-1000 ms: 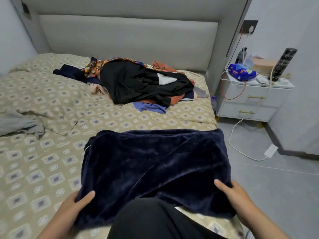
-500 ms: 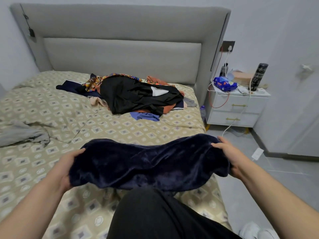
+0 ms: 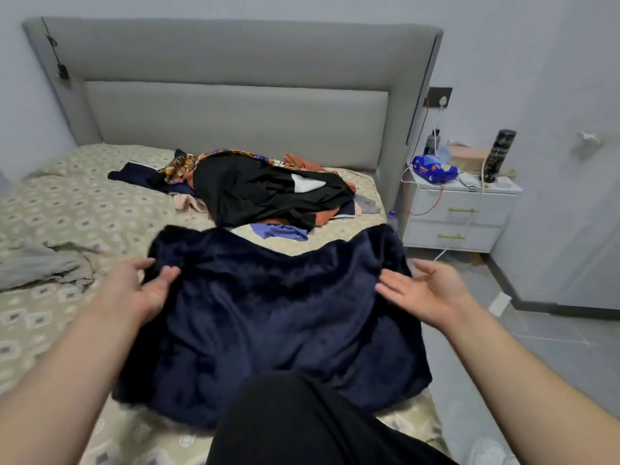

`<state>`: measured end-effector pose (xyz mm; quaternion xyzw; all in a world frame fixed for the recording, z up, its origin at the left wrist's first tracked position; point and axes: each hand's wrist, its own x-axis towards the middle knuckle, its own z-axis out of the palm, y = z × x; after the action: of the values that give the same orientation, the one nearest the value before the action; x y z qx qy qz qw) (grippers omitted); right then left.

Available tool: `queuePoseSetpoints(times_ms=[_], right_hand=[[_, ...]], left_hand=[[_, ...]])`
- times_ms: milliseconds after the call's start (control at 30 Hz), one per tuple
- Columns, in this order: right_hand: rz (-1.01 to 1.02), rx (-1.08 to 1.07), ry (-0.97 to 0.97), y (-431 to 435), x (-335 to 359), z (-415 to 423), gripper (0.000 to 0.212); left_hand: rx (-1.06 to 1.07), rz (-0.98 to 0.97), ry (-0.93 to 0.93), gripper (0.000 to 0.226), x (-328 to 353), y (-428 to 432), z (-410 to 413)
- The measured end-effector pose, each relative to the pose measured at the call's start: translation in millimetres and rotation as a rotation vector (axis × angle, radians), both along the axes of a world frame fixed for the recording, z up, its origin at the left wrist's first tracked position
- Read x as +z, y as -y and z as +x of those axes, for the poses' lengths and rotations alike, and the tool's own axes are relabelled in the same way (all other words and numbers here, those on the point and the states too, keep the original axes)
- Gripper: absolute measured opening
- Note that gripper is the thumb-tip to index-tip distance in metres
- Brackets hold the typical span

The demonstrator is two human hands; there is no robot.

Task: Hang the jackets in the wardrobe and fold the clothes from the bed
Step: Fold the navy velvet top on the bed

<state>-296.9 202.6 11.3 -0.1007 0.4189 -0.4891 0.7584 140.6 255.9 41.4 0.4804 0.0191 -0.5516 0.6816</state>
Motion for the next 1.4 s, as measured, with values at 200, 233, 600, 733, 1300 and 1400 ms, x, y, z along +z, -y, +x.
queuePoseSetpoints(times_ms=[200,233,600,733,1300,1400], right_hand=[[-0.146,0.291,-0.842,13,-76,29,0.041],[-0.16,0.304,-1.011,13,-82,28,0.052],[-0.152,0.567,-1.035,6,-99,11,0.028],[-0.158,0.587,-0.844,14,-86,14,0.033],[-0.083,0.158,-0.732,34,-117,5,0.019],[-0.068,0.278,-1.038,30,-122,3,0.018]], left_hand=[[-0.2,0.266,0.737,0.036,-88,15,-29],[-0.229,0.312,1.018,0.037,-92,9,-29],[-0.848,0.484,0.848,0.029,-87,-8,22],[-0.694,0.365,0.647,0.032,-94,1,31],[-0.431,0.403,0.503,0.021,-107,3,49],[-0.454,0.503,0.75,0.025,-120,0,50]])
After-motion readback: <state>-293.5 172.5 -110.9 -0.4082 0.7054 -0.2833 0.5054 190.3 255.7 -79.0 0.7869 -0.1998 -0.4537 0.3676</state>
